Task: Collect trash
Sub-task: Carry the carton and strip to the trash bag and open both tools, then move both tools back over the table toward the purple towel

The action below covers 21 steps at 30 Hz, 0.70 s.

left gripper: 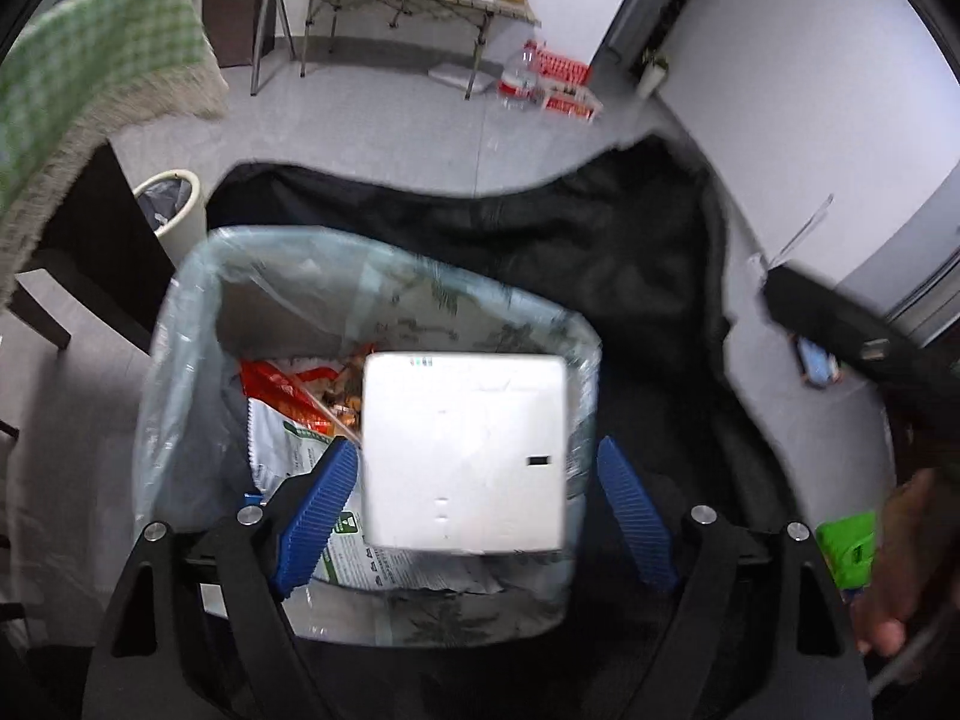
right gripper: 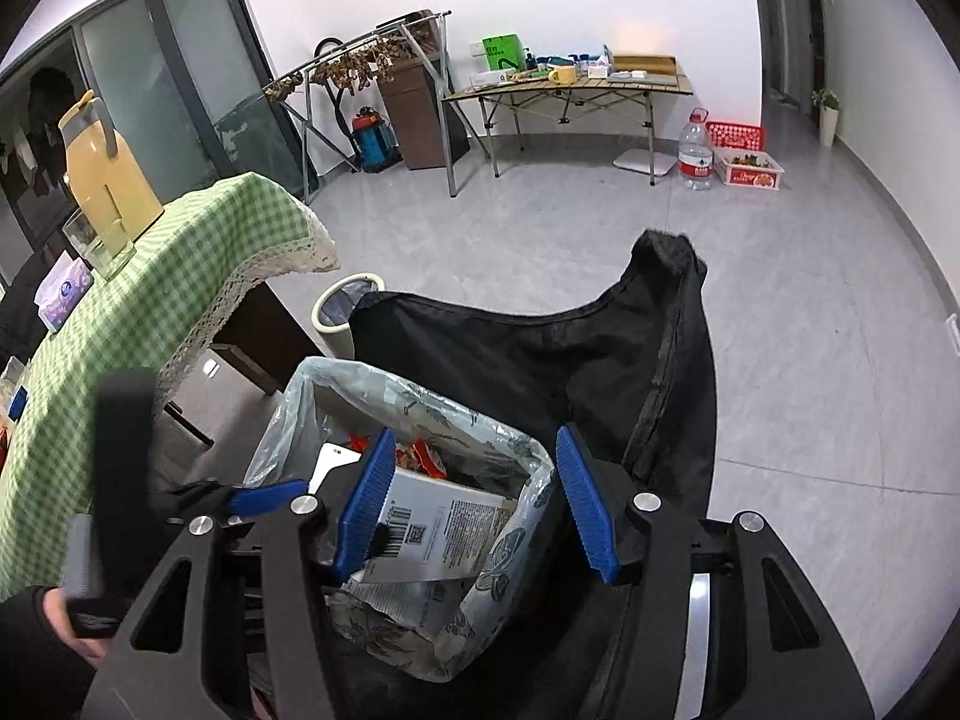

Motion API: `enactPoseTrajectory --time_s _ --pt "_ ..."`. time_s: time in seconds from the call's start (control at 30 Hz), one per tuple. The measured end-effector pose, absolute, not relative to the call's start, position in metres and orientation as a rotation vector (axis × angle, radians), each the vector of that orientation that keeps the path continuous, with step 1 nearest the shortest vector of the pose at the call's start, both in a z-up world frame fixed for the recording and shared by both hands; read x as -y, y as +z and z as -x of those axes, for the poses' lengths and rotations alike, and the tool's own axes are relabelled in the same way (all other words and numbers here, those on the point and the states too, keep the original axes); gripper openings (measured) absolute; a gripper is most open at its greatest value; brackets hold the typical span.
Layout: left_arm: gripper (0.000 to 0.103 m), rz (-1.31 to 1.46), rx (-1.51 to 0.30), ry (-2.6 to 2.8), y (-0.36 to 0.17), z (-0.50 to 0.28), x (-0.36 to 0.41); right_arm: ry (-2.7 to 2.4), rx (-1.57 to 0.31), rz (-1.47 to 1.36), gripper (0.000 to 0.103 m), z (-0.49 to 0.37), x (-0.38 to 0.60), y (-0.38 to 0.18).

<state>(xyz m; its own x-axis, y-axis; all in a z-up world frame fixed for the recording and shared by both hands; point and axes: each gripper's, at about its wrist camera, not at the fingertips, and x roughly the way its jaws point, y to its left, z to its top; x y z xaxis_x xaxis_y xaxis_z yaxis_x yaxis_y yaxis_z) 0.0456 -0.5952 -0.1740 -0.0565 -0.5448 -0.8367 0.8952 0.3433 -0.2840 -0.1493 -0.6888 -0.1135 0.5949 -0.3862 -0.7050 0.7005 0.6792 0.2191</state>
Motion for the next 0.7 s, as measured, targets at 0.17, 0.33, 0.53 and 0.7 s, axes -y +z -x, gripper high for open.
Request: enactPoseTrajectory --time_s 0.17,0.33,0.53,0.7 --pt "0.08 -0.314 -0.978 -1.256 -0.11 -0.057 0.556 -0.684 -0.645 -0.462 0.058 0.146 0.682 -0.088" --pt "0.084 -0.205 -0.842 -1.209 -0.052 -0.075 0.498 -0.668 -0.629 -0.408 0.059 0.128 0.666 -0.065" --pt "0.085 -0.118 -0.697 -1.105 0.01 -0.096 0.419 -0.599 -0.601 -0.32 0.06 0.093 0.629 -0.031" --pt "0.09 -0.067 -0.603 -1.0 0.04 -0.111 0.354 -0.519 -0.581 -0.229 0.063 0.058 0.589 -0.004"
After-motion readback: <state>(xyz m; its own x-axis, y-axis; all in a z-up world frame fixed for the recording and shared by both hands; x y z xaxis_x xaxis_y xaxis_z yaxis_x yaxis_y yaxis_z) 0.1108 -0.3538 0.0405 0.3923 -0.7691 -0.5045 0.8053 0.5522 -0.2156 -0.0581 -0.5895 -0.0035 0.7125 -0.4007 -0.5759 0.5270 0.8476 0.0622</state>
